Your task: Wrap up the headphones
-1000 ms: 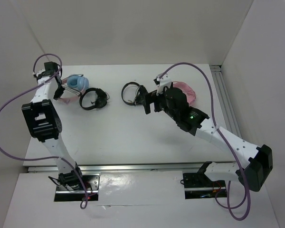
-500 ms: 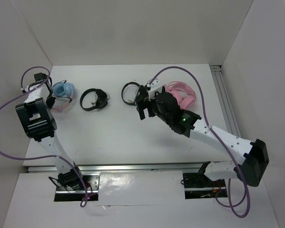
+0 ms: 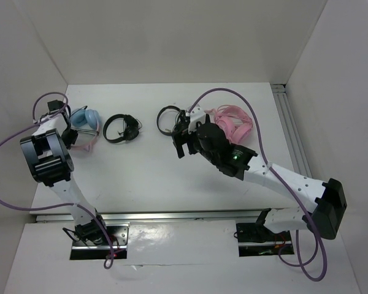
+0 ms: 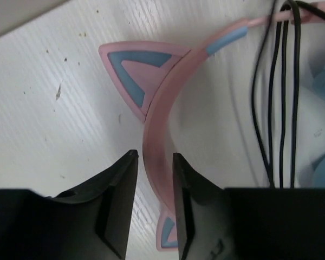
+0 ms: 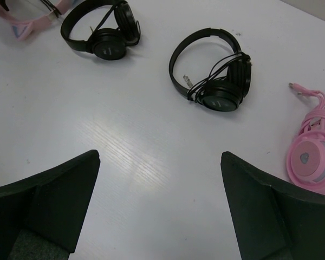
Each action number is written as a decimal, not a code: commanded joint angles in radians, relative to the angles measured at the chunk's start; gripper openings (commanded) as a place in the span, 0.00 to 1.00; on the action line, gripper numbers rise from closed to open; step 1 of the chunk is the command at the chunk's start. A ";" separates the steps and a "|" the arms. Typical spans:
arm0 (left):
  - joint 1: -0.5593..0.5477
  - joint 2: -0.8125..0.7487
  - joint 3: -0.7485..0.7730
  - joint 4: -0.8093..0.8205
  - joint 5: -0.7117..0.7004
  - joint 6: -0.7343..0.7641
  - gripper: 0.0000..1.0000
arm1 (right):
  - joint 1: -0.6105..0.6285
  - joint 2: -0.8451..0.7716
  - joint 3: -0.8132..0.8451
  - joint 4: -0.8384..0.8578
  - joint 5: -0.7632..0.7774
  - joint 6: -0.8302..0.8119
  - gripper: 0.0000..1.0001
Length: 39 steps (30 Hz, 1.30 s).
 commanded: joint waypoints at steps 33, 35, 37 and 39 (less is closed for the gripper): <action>-0.037 -1.330 -0.426 0.050 0.919 0.206 1.00 | 0.069 -0.358 0.436 -0.750 0.323 0.195 1.00; -0.037 -1.448 -0.476 0.041 0.919 0.183 1.00 | 0.069 -0.410 0.436 -0.761 0.303 0.204 1.00; -0.037 -1.449 -0.503 0.027 1.024 0.183 1.00 | 0.069 -0.436 0.445 -0.786 0.303 0.215 1.00; -0.047 -1.420 -0.512 0.027 1.106 0.209 1.00 | 0.069 -0.465 0.455 -0.812 0.303 0.215 1.00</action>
